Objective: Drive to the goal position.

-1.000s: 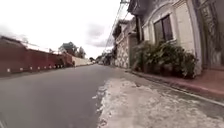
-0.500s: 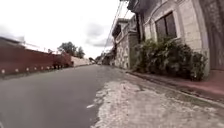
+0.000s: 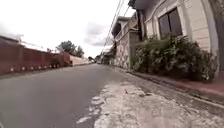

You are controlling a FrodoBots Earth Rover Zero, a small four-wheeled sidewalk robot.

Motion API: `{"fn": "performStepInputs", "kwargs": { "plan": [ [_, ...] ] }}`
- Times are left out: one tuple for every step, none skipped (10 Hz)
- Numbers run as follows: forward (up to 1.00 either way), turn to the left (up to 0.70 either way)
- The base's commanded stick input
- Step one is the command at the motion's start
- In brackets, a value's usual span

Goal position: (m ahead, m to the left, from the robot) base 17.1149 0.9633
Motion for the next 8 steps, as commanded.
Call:
{"fn": "performStepInputs", "kwargs": {
  "plan": [
    [0.7,0.0],
    [0.7,0.0],
    [0.7,0.0],
    [0.7,0.0],
    [0.7,0.03],
    [0.7,0.1],
    [0.7,0.18],
    [0.7,0.35]
  ]
}}
